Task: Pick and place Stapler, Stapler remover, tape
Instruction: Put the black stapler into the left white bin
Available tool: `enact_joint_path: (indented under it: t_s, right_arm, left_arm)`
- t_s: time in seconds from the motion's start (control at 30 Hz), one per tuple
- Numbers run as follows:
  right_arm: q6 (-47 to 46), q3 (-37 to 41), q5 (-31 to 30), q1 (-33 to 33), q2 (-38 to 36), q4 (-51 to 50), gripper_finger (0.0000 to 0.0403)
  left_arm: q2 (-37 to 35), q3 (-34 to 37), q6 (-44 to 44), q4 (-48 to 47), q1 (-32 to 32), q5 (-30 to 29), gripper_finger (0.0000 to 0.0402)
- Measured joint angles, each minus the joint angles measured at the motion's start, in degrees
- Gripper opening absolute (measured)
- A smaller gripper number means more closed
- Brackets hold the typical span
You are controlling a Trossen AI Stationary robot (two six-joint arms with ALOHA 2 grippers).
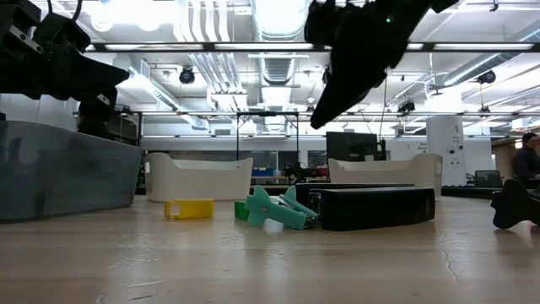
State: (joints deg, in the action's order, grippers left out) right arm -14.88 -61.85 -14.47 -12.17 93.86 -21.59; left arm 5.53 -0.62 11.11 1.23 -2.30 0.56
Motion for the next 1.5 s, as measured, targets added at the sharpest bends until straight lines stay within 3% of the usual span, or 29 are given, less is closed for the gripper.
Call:
enact_joint_path:
  t_s: [0.43, 0.67, 0.97, 1.5]
  right_arm:
    - [-0.9, 4.1, 3.0, -5.4, 4.9, 11.5, 0.0194]
    - [0.1, 4.1, 3.0, -6.4, 10.1, 12.0, 0.0194]
    - [-0.7, 4.0, 3.0, -6.4, 11.1, 12.5, 0.019]
    - [-1.0, 4.0, 4.7, -6.3, 11.1, 12.4, 0.01]
  left_arm:
    - [0.1, 0.0, 0.0, 0.0, 0.0, 0.0, 0.0012]
    - [0.2, 0.0, 0.0, 0.0, 0.0, 0.0, 0.0012]
    - [0.2, 0.0, 0.0, 0.0, 0.0, 0.0, 0.0012]
    - [0.2, 0.0, 0.0, 0.0, 0.0, 0.0, 0.0012]
